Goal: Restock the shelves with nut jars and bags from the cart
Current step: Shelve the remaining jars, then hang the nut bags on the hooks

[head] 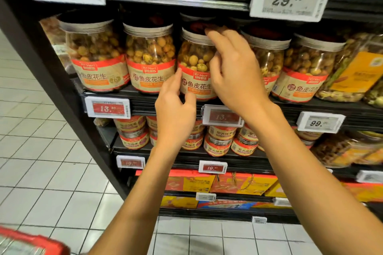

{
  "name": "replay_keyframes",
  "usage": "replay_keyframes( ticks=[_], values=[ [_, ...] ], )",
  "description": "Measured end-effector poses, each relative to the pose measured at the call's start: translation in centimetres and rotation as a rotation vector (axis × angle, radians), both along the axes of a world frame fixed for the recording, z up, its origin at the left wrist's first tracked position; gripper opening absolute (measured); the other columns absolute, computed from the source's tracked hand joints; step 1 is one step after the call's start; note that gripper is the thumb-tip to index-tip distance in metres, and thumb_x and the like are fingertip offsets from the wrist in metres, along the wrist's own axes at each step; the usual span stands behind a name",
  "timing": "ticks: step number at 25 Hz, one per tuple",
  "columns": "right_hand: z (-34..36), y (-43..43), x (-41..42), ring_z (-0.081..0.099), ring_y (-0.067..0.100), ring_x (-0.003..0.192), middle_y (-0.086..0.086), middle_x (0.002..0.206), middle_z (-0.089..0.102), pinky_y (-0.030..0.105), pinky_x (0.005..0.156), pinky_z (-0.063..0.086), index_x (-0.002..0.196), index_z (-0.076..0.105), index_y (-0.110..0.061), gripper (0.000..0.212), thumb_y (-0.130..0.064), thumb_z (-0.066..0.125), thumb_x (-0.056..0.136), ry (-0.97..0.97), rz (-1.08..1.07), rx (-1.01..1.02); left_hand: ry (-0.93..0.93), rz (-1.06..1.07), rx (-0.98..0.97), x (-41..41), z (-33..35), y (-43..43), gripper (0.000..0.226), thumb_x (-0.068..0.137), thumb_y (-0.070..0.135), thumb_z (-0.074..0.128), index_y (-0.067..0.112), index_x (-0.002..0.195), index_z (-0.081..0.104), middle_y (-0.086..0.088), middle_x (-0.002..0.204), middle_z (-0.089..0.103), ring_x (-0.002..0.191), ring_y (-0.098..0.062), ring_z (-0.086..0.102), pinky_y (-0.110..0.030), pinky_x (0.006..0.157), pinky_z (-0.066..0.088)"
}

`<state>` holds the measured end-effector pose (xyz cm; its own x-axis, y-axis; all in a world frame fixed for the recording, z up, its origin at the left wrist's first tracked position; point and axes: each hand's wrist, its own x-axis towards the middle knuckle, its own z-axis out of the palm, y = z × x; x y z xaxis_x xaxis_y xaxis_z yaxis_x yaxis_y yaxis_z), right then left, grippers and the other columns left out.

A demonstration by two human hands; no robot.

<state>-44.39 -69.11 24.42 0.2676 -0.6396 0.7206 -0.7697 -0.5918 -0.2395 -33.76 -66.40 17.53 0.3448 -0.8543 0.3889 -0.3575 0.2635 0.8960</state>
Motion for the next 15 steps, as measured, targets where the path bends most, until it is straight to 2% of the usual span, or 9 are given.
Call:
replay_keyframes(
  ticks=[3, 5, 9, 11, 13, 15],
  values=[
    [0.3, -0.1, 0.2, 0.049, 0.033, 0.114, 0.02, 0.118, 0.053, 0.03, 0.095, 0.034, 0.13, 0.048, 0.002, 0.043, -0.005, 0.039, 0.088, 0.037, -0.015, 0.033, -0.017, -0.064, 0.054, 0.6, 0.5, -0.7, 0.052, 0.092, 0.007, 0.048, 0.012, 0.143, 0.037, -0.004, 0.145, 0.042, 0.133, -0.013, 0.04, -0.034, 0.113, 0.032],
    [0.5, 0.0, 0.4, 0.051, 0.031, 0.114, 0.02, 0.119, 0.054, 0.028, 0.096, 0.036, 0.127, 0.051, 0.003, 0.042, -0.003, 0.039, 0.088, -0.017, -0.002, 0.006, -0.012, -0.057, 0.051, 1.3, 0.4, -0.3, 0.049, 0.092, 0.007, 0.049, 0.012, 0.14, 0.042, -0.003, 0.142, 0.047, 0.13, -0.011, 0.044, -0.031, 0.111, 0.035],
    [1.1, 0.2, 2.7, 0.055, 0.027, 0.113, 0.018, 0.119, 0.058, 0.016, 0.097, 0.034, 0.121, 0.057, 0.004, 0.04, 0.003, 0.04, 0.085, -0.092, 0.16, -0.041, 0.102, 0.098, 0.002, 4.5, -0.6, 1.3, 0.037, 0.091, 0.005, 0.048, 0.013, 0.126, 0.058, -0.001, 0.122, 0.062, 0.108, -0.003, 0.058, -0.013, 0.094, 0.043],
    [1.5, -0.4, 4.6, 0.056, 0.027, 0.11, 0.017, 0.117, 0.059, 0.018, 0.093, 0.036, 0.123, 0.056, 0.002, 0.039, 0.0, 0.04, 0.087, -0.06, 0.209, -0.01, 0.154, 0.173, 0.011, 6.7, -0.8, 1.4, 0.037, 0.091, 0.005, 0.048, 0.014, 0.126, 0.057, -0.001, 0.123, 0.061, 0.107, -0.001, 0.057, -0.007, 0.09, 0.041],
    [2.0, -1.3, 6.4, 0.055, 0.027, 0.109, 0.017, 0.116, 0.058, 0.02, 0.088, 0.036, 0.127, 0.053, -0.002, 0.04, -0.005, 0.039, 0.09, -0.012, 0.187, 0.027, 0.125, 0.183, 0.049, 8.2, -0.5, 0.8, 0.042, 0.091, 0.006, 0.047, 0.013, 0.133, 0.052, -0.001, 0.13, 0.057, 0.113, -0.003, 0.054, -0.012, 0.096, 0.04],
    [2.2, -2.1, 7.7, 0.053, 0.028, 0.111, 0.017, 0.118, 0.057, 0.022, 0.086, 0.034, 0.132, 0.049, -0.007, 0.042, -0.007, 0.038, 0.092, 0.05, 0.131, 0.058, 0.08, 0.111, 0.064, 8.9, 0.0, -0.2, 0.047, 0.091, 0.007, 0.047, 0.013, 0.138, 0.046, 0.0, 0.135, 0.053, 0.121, -0.007, 0.05, -0.026, 0.105, 0.039]
  ],
)
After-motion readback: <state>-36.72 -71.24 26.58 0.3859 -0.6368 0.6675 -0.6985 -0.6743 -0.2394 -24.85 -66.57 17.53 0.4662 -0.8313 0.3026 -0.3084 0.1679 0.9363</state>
